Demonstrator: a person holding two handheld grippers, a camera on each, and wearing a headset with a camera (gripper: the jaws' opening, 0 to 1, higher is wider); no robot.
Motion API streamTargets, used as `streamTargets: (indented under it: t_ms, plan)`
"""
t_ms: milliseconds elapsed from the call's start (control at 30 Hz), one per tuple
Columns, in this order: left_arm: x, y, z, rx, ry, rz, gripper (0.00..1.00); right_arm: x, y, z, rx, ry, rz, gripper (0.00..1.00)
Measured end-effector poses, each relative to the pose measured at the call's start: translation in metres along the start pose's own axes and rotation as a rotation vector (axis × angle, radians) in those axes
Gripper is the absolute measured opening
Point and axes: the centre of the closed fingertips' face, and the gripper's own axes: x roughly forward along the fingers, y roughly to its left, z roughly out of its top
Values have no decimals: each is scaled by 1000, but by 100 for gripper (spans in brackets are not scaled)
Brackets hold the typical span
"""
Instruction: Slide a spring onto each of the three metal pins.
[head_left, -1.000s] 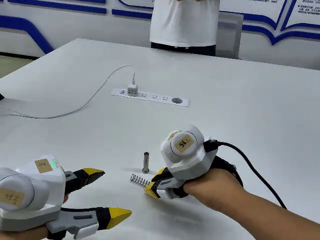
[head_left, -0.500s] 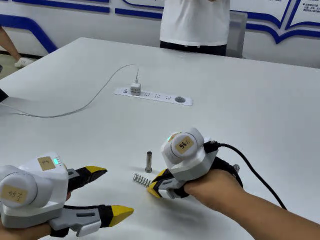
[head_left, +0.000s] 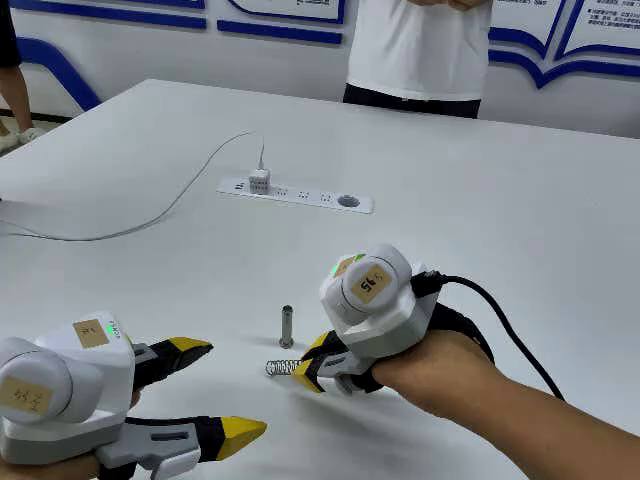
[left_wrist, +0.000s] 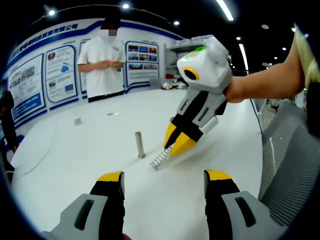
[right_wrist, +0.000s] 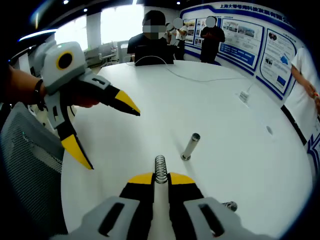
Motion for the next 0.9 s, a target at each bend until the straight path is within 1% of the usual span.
streamTargets:
  t_ms: [400,633,800,900]
  plan:
    - [2,-2,2,4,-3,-9,65,-13,5,5,-26,15,8,12]
    - [4,-6,3,17,-6,-19,64,-24,15,12,-49,25,33,12]
    - [6,-8,4,43,-9,-29,60,-31,23,19,-67,31,53,12]
    - [7,-12,4,62,-11,-41,55,-33,30,23,-84,31,66,12]
